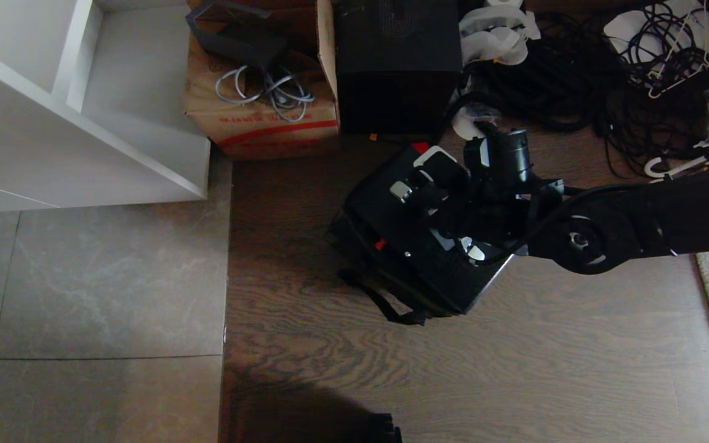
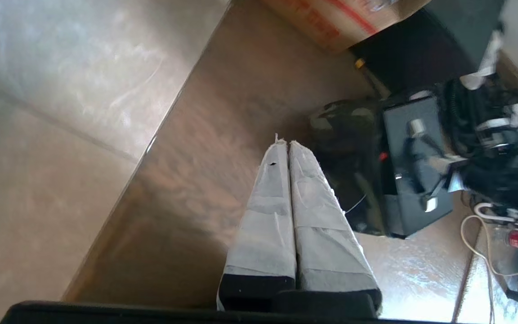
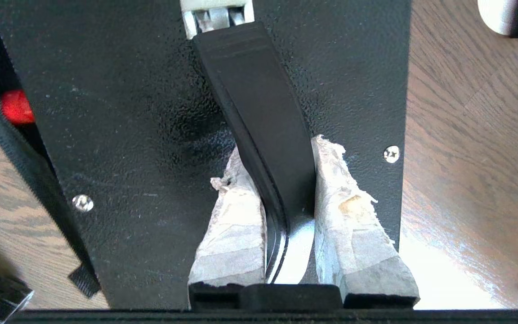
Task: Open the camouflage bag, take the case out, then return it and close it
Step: Lift the black box
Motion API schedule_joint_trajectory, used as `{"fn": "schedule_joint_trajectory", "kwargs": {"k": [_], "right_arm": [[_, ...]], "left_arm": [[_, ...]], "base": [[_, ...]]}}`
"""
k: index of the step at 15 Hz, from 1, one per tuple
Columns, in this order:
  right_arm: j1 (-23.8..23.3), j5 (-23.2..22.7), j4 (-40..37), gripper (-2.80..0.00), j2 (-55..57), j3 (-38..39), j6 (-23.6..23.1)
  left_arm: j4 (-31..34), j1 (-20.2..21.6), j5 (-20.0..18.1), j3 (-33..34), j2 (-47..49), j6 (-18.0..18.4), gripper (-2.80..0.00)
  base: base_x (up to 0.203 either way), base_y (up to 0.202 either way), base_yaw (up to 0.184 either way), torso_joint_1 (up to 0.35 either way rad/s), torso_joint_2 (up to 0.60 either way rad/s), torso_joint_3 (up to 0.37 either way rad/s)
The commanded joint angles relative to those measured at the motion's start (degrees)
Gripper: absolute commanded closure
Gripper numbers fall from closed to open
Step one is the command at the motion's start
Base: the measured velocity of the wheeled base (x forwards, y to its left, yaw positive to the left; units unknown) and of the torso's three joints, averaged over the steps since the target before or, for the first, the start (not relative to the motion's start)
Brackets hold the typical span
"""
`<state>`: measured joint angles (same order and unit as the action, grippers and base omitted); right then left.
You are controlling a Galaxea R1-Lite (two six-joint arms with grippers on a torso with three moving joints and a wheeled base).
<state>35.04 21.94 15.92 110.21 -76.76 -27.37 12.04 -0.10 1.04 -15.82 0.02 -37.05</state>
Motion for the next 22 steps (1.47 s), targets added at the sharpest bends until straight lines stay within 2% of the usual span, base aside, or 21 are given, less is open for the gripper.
{"fn": "schedule_joint_trajectory", "kwargs": {"k": [1, 3, 4, 6, 8, 9, 11, 13, 14, 15, 17, 19, 21, 22], "right_arm": [[0.0, 0.1, 0.2, 0.00, -0.1, -0.1, -0.1], [0.0, 0.1, 0.1, 0.00, -0.2, -0.1, -0.1], [0.0, 0.1, 0.1, 0.00, -0.2, -0.2, -0.1], [0.0, 0.1, 0.1, 0.00, -0.2, -0.2, -0.1], [0.0, 0.1, 0.2, 0.00, -0.3, -0.2, -0.1], [0.0, 0.1, 0.2, 0.00, -0.3, -0.1, -0.1], [0.0, 0.2, 0.1, 0.00, -0.3, -0.1, -0.1], [0.0, 0.2, 0.2, 0.00, -0.2, -0.1, -0.1], [0.0, 0.2, 0.2, 0.00, -0.2, 0.0, -0.1], [0.0, 0.2, 0.2, 0.00, -0.2, 0.0, -0.1], [0.0, 0.3, 0.2, 0.00, -0.3, 0.3, -0.1], [0.0, 0.3, 0.1, 0.00, -0.3, 0.2, -0.1], [0.0, 0.3, 0.1, 0.00, -0.2, 0.0, -0.1], [0.0, 0.3, 0.2, 0.00, 0.0, -0.2, -0.1]], "left_arm": [[0.2, 0.0, 0.5, 0.4, 0.0, -0.2, 0.00], [2.3, 0.0, 2.0, -2.3, 0.0, -0.4, 0.00], [5.5, 0.0, 2.6, -3.6, 0.0, -1.8, 0.00], [7.9, 0.0, 3.1, -5.0, 0.0, -6.2, 0.00], [13.2, 0.0, 3.6, -5.8, 0.0, -8.6, 0.00], [15.3, 0.0, 3.6, -4.1, 0.0, -9.1, 0.00], [21.3, 0.0, 3.1, -2.1, 0.0, -9.1, 0.00], [32.7, 0.0, 1.6, -5.6, 0.0, -8.9, 0.00], [36.4, 0.0, 1.2, -7.2, 0.0, -8.6, 0.00], [35.5, 0.0, 1.2, -8.3, 0.0, -7.5, 0.00], [23.4, 0.0, 1.3, -7.2, 0.0, -4.3, 0.00], [10.9, 0.0, 2.3, 1.9, 0.0, 0.1, 0.00], [-11.3, 0.0, 2.8, 11.4, 0.0, 10.5, 0.00], [-17.8, 0.0, 2.2, 13.1, 0.0, 16.0, 0.00]], "base": [[0.000, 0.000, 0.000, 0.000, 0.00, 0.000], [0.000, 0.000, 0.000, 0.000, 0.00, 0.000], [0.000, 0.000, 0.000, 0.000, 0.00, 0.000], [0.000, 0.000, 0.000, 0.000, 0.00, 0.000], [0.000, 0.000, 0.000, 0.000, 0.00, 0.000], [0.000, 0.000, 0.000, 0.000, 0.00, 0.000], [0.000, 0.000, 0.000, 0.000, 0.00, 0.000], [0.000, 0.000, 0.000, 0.000, 0.00, 0.000], [0.000, 0.000, 0.000, 0.000, 0.00, 0.000], [0.000, 0.000, 0.000, 0.000, 0.00, 0.000], [0.000, 0.000, 0.000, 0.000, 0.00, 0.000], [0.000, 0.000, 0.000, 0.000, 0.00, 0.000], [0.000, 0.000, 0.000, 0.000, 0.00, 0.000], [0.000, 0.000, 0.000, 0.000, 0.00, 0.000]]}}
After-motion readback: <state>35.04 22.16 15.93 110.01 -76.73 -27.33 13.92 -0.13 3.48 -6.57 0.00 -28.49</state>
